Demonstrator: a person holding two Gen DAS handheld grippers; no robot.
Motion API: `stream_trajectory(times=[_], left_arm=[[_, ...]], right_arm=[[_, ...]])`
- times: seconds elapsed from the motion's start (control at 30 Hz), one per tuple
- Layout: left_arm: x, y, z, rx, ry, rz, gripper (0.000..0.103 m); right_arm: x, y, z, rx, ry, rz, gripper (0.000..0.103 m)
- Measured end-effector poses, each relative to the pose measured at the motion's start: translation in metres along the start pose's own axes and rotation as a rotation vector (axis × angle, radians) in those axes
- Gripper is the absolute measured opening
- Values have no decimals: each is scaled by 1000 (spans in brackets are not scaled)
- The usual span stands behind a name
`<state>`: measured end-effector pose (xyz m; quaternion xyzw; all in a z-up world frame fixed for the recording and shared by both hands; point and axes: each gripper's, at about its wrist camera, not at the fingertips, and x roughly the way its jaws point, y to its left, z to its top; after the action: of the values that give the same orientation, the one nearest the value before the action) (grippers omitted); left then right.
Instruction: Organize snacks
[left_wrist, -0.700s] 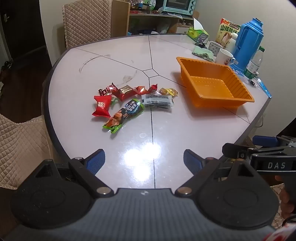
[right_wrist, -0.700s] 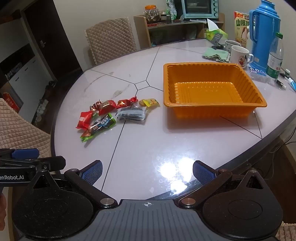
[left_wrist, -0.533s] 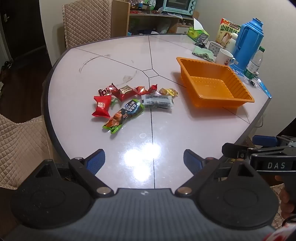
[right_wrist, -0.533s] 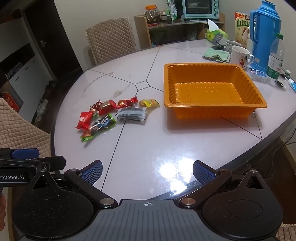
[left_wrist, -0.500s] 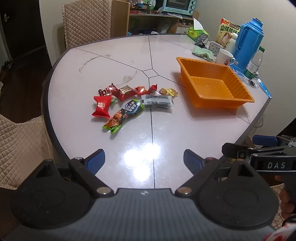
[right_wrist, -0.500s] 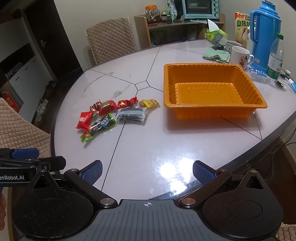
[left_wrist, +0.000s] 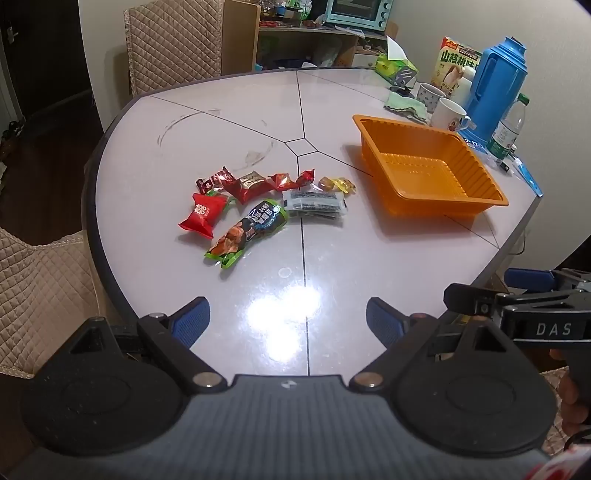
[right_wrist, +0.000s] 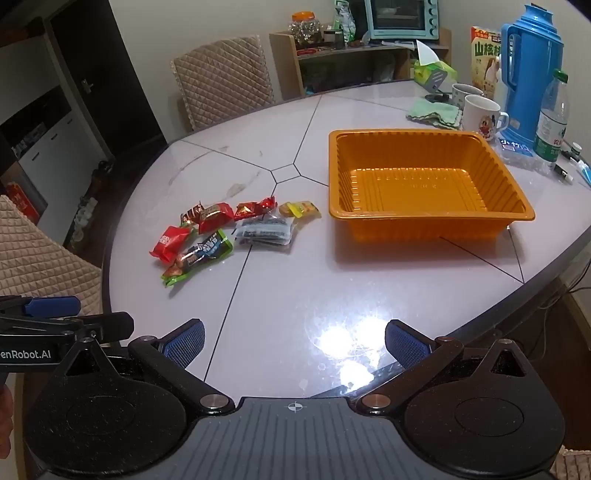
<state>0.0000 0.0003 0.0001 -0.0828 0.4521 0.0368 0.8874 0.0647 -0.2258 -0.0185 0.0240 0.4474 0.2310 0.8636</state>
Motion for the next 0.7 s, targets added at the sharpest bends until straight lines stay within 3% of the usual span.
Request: stream_trajectory(times=[0.7], left_arm=[[0,0,0,-3,0,1,91]], right_arm=[[1,1,4,-9,0,5,103]])
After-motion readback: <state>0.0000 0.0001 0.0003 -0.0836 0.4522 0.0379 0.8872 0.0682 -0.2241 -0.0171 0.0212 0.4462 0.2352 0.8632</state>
